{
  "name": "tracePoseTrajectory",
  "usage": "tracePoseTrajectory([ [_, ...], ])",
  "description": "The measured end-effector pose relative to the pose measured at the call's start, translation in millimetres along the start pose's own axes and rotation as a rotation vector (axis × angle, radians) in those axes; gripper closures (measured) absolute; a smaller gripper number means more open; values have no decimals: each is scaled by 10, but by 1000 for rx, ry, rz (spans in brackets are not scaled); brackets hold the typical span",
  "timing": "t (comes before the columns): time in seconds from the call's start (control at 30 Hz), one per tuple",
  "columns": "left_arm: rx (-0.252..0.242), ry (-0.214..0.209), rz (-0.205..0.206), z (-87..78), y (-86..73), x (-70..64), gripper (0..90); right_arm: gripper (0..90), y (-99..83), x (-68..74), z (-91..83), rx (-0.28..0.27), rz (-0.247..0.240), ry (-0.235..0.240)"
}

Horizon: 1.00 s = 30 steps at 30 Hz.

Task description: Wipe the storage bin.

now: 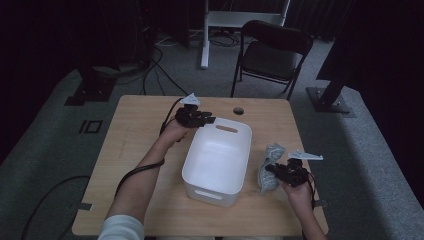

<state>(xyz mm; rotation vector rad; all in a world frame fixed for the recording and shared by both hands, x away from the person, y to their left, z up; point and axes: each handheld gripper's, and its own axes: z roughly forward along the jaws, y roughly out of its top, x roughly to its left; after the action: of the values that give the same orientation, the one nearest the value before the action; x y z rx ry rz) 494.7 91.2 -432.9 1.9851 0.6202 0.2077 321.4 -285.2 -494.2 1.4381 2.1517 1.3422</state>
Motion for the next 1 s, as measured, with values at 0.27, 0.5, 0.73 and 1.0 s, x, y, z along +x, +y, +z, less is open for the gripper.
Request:
tracePoseTrajectory([
  [0.27, 3, 49, 23, -21, -19, -21, 780, 761, 2, -9, -13, -3, 5, -1],
  [0.5, 18, 89, 61, -131, -77, -105, 817, 761, 7, 0, -19, -8, 6, 2],
  [0.73, 0, 94, 47, -239, -154, -160, 830, 761, 9, 12, -18, -10, 6, 8],
  [1.0, 8, 60, 43, -153, -124, -101, 701, 761, 6, 6, -21, -8, 6, 6],
])
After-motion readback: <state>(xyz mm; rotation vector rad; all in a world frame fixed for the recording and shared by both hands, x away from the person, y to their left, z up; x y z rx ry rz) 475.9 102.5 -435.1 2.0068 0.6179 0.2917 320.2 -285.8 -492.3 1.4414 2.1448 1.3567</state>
